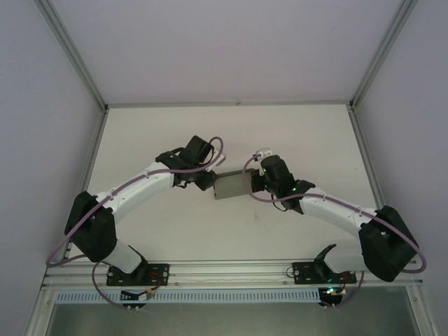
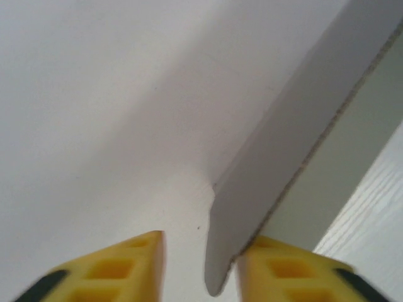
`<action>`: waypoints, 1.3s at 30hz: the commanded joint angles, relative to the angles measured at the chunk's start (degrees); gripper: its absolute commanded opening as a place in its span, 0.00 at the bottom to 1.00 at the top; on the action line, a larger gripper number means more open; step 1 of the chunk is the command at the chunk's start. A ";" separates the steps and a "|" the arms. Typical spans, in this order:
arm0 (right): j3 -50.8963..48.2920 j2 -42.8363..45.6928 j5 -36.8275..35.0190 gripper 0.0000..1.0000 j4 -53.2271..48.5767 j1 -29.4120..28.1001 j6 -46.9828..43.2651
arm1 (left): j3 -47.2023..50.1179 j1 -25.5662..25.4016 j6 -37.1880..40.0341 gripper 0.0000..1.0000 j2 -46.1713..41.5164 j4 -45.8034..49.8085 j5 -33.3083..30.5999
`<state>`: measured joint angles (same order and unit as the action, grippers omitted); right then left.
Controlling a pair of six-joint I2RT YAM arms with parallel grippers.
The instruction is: Assemble paper box
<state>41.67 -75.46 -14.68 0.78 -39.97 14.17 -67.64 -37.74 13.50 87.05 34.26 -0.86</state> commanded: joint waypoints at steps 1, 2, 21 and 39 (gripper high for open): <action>0.33 -1.32 -0.18 0.00 -6.70 -0.56 1.18 | -1.09 0.05 -4.01 0.16 0.71 0.87 1.81; 0.34 -1.30 -0.31 0.00 -6.67 -0.59 1.33 | -1.31 0.06 -4.66 0.11 0.79 1.22 1.79; 4.60 -5.51 -13.29 0.00 -14.28 -6.09 16.31 | -3.43 -1.16 -41.23 0.00 2.87 5.01 2.97; 1.55 -5.16 -14.71 0.00 -12.03 -7.53 18.82 | -7.89 1.56 -41.99 0.00 7.71 11.49 10.70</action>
<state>46.22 -79.59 -31.14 -5.13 -46.78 31.29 -77.76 -35.46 -26.74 94.54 43.31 7.49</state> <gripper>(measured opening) 0.045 0.048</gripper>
